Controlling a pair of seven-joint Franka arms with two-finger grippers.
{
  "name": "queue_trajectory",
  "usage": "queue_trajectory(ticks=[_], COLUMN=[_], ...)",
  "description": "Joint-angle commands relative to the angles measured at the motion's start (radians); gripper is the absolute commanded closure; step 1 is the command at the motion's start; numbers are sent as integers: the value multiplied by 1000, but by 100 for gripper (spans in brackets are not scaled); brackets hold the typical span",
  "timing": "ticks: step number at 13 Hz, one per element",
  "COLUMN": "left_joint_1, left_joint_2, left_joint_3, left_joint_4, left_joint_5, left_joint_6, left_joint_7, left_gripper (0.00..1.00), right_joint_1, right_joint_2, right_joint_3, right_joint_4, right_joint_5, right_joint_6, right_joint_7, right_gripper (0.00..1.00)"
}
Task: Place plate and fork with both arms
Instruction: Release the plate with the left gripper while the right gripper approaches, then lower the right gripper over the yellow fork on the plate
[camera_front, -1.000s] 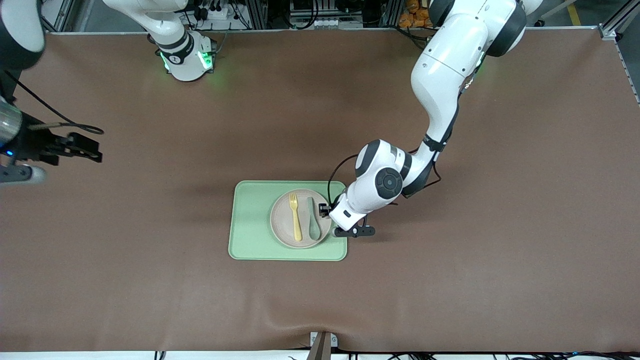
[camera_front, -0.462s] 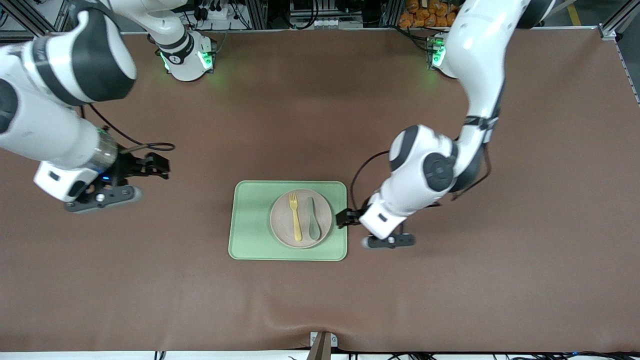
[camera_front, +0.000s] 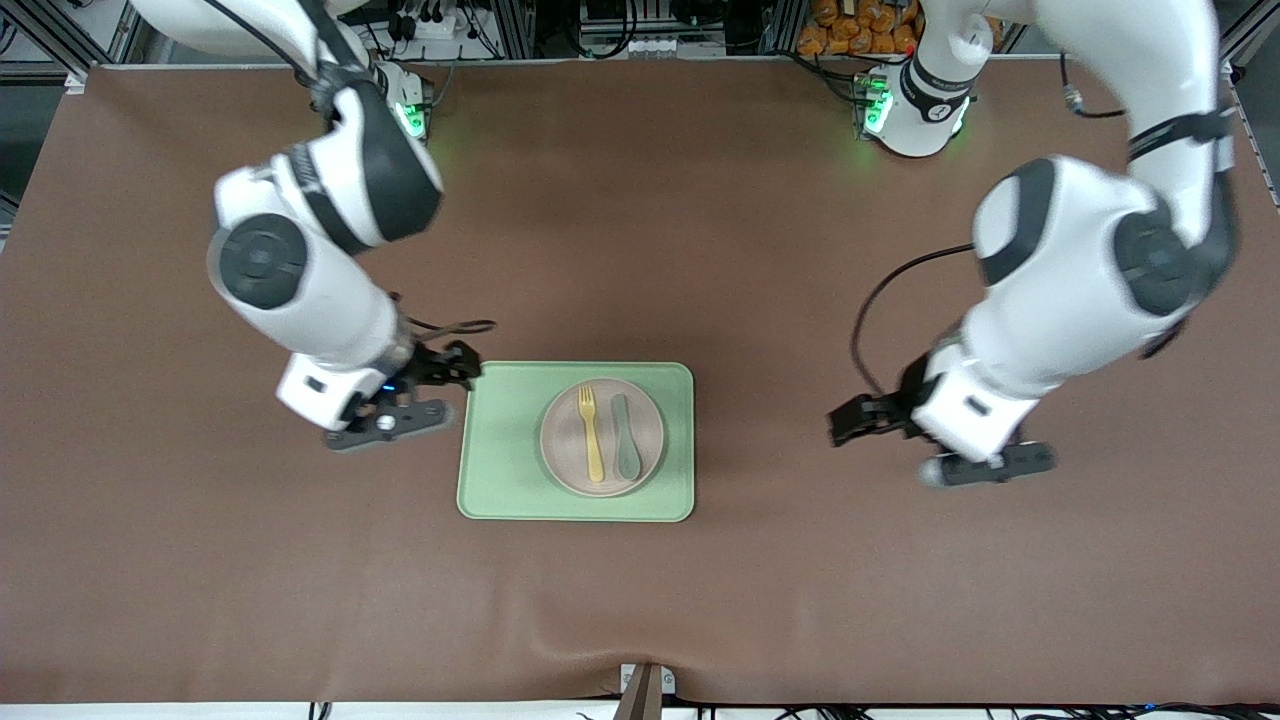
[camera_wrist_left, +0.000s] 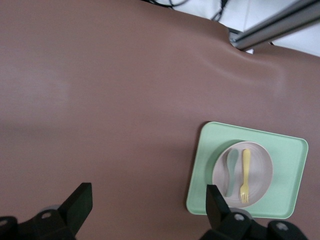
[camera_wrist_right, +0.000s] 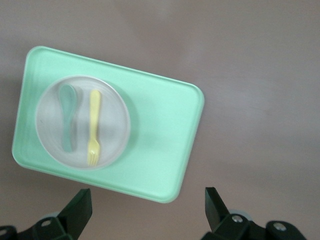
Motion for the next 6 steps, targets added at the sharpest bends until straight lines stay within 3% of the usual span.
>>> queue_trajectory(ticks=[1, 2, 4, 6], left_joint_1=[96, 118, 121, 123], left_joint_2=[-111, -136, -191, -226], left_joint_3=[-7, -7, -10, -12], left_joint_4=[-40, -39, -40, -40], left_joint_5=[24, 54, 190, 228], left_joint_6=[-123, -164, -218, -272], left_joint_7=[69, 109, 170, 174], left_gripper=[0, 0, 0, 0], right_joint_1=[62, 71, 80, 97], right_joint_2=[143, 174, 220, 265], right_joint_3=[-9, -10, -10, -10], right_joint_4=[90, 90, 90, 90], right_joint_5=[-8, -8, -8, -11], right_joint_6=[112, 164, 216, 237], right_joint_7=[95, 98, 98, 98], right_gripper=[0, 0, 11, 21])
